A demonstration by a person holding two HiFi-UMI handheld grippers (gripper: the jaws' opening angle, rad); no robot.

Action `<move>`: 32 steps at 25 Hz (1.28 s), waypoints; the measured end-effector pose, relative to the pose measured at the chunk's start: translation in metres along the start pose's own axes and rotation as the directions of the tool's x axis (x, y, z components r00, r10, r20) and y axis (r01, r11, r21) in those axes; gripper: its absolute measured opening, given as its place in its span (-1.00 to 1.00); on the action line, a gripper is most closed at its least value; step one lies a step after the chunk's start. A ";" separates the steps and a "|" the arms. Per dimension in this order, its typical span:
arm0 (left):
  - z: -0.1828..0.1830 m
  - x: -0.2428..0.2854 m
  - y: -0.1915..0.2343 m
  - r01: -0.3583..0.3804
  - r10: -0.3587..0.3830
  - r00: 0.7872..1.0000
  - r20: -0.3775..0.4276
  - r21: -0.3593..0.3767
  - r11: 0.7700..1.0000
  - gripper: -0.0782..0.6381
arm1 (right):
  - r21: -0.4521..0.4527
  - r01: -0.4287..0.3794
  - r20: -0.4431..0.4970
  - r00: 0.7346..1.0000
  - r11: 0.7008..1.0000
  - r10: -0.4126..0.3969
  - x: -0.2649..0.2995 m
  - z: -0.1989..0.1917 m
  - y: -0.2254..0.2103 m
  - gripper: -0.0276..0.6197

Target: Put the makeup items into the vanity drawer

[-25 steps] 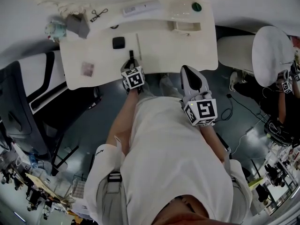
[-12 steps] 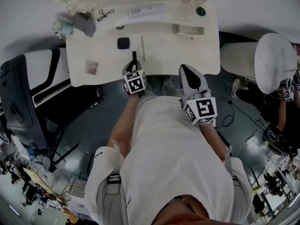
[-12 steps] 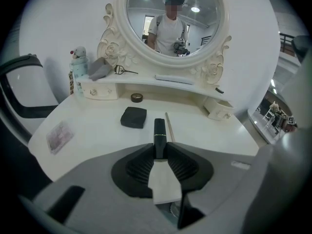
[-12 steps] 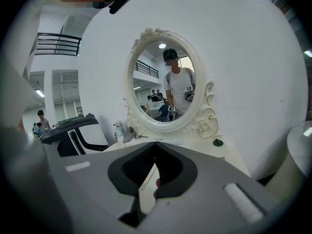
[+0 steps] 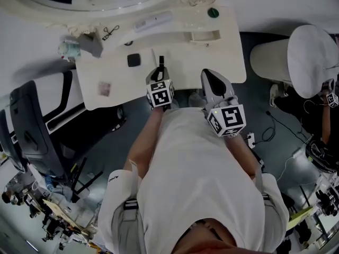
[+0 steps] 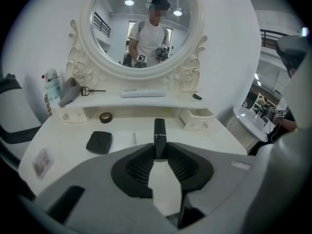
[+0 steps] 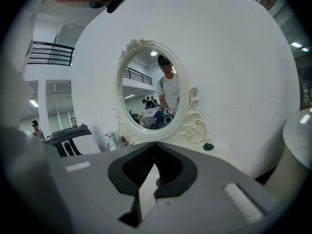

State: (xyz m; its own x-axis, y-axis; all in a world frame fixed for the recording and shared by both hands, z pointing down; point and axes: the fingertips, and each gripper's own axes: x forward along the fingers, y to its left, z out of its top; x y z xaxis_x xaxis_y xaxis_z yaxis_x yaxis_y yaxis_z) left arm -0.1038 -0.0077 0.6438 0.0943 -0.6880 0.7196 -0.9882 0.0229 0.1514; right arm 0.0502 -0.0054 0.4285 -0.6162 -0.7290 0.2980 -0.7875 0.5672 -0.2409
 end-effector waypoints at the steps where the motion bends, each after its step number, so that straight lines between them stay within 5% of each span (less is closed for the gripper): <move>1: 0.005 0.004 -0.009 0.014 -0.014 1.000 0.004 0.014 1.000 -0.52 | 0.005 0.008 0.009 1.000 1.000 -0.008 -0.002 0.002 -0.006 -0.89; 10: 0.044 0.046 -0.084 0.139 -0.142 0.990 0.009 0.156 0.978 -0.52 | 0.041 0.133 0.037 0.990 0.990 -0.135 -0.022 0.003 -0.065 -0.89; 17: 0.061 0.081 -0.136 0.287 -0.276 0.958 -0.078 0.254 0.924 -0.52 | 0.073 0.259 0.052 0.963 0.963 -0.263 -0.042 0.006 -0.097 -0.89; 24: 0.070 0.109 -0.155 0.337 -0.305 0.941 -0.147 0.339 0.878 -0.51 | 0.108 0.364 0.046 0.928 0.925 -0.370 -0.063 -0.001 -0.113 -0.89; 32: 0.067 0.122 -0.169 0.373 -0.320 0.926 -0.199 0.359 0.856 -0.51 | 0.124 0.430 0.041 0.898 0.894 -0.437 -0.079 -0.007 -0.118 -0.89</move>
State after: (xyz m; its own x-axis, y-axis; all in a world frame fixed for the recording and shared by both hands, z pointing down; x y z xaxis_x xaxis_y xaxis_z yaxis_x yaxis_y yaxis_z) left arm 0.0671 -0.1439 0.6610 0.4275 -0.5002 0.7530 -0.8537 -0.4974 0.1543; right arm 0.1919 -0.0124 0.4395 -0.2087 -0.9188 0.3351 -0.9684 0.1463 -0.2022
